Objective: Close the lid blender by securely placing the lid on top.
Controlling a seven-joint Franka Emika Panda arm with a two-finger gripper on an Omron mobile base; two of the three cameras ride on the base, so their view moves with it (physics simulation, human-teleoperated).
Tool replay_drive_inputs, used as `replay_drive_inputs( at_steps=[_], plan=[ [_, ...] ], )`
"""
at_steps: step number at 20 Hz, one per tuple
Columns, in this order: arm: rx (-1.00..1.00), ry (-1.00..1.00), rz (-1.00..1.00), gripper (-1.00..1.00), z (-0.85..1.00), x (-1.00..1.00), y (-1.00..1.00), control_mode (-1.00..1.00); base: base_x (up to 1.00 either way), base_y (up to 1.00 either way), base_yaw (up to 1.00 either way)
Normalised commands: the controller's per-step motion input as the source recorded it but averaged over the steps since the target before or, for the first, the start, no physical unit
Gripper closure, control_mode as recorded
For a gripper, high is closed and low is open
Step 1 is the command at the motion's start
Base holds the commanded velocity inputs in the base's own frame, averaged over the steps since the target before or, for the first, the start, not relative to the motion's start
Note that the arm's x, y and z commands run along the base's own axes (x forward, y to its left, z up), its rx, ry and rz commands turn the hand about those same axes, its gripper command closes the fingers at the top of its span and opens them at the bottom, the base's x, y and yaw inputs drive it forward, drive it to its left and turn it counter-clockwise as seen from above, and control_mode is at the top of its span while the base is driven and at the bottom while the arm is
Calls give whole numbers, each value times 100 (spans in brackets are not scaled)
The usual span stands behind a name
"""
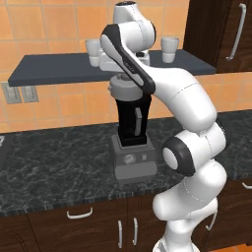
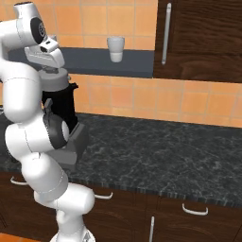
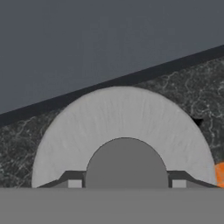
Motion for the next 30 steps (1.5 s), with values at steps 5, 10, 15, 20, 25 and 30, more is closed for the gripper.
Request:
replay_drive_inputs(
  at_steps=[5,10,15,20,25,30],
  plan=[
    [-4,-7,0,100,-13,8,-2,-100,0,0,0],
    [-1,-6,0,100,-18,2,-33,-100,0,0,0],
    [0,0,0,100,-1,0,-15,-100,0,0,0],
    [0,0,0,100,0,0,-30,-100,0,0,0],
    [0,0,0,100,0,0,-28,-100,0,0,0],
    [2,0,-1,100,1,0,-32,-100,0,0,0]
  ],
)
